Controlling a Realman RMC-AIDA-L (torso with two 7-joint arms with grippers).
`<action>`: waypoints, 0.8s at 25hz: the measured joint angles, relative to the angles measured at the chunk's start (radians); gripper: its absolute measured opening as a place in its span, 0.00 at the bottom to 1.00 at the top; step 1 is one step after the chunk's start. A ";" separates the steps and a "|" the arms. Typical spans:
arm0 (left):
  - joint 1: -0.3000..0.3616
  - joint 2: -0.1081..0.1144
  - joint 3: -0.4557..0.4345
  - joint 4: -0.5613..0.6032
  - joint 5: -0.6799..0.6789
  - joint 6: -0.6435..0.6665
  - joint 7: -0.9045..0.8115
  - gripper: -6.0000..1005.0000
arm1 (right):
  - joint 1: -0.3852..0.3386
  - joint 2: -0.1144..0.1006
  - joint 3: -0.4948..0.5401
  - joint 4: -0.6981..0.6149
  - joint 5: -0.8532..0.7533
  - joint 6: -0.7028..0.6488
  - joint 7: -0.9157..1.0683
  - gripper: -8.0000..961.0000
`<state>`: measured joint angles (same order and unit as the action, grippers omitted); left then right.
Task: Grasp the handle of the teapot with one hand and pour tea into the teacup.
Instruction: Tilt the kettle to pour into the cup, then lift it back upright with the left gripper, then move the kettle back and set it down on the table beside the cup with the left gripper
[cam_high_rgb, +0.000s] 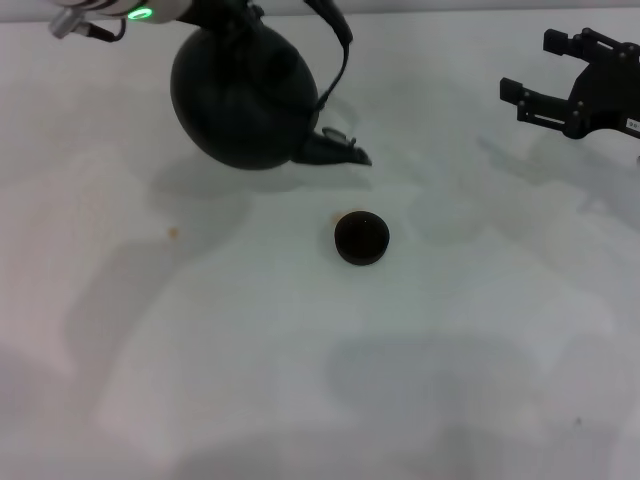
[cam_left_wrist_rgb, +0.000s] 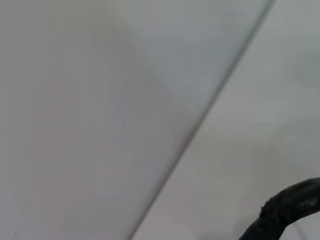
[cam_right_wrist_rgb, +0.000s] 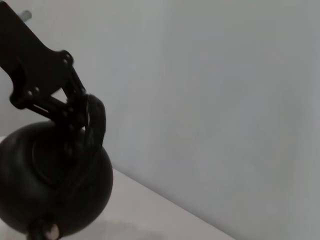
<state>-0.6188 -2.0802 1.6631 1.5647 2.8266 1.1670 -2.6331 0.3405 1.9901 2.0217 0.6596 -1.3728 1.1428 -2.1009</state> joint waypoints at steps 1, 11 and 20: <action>0.025 0.000 -0.001 0.016 -0.004 -0.020 -0.007 0.14 | 0.001 0.000 0.000 0.000 0.000 -0.002 0.001 0.88; 0.277 0.003 -0.020 0.075 -0.228 -0.274 0.015 0.14 | 0.007 -0.008 0.000 -0.009 -0.001 -0.017 0.008 0.88; 0.459 0.003 -0.054 0.061 -0.506 -0.435 0.212 0.14 | 0.011 -0.016 0.000 -0.022 -0.003 -0.022 0.005 0.88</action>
<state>-0.1596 -2.0774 1.6093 1.6253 2.3208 0.7325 -2.4212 0.3514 1.9737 2.0217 0.6372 -1.3757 1.1213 -2.0959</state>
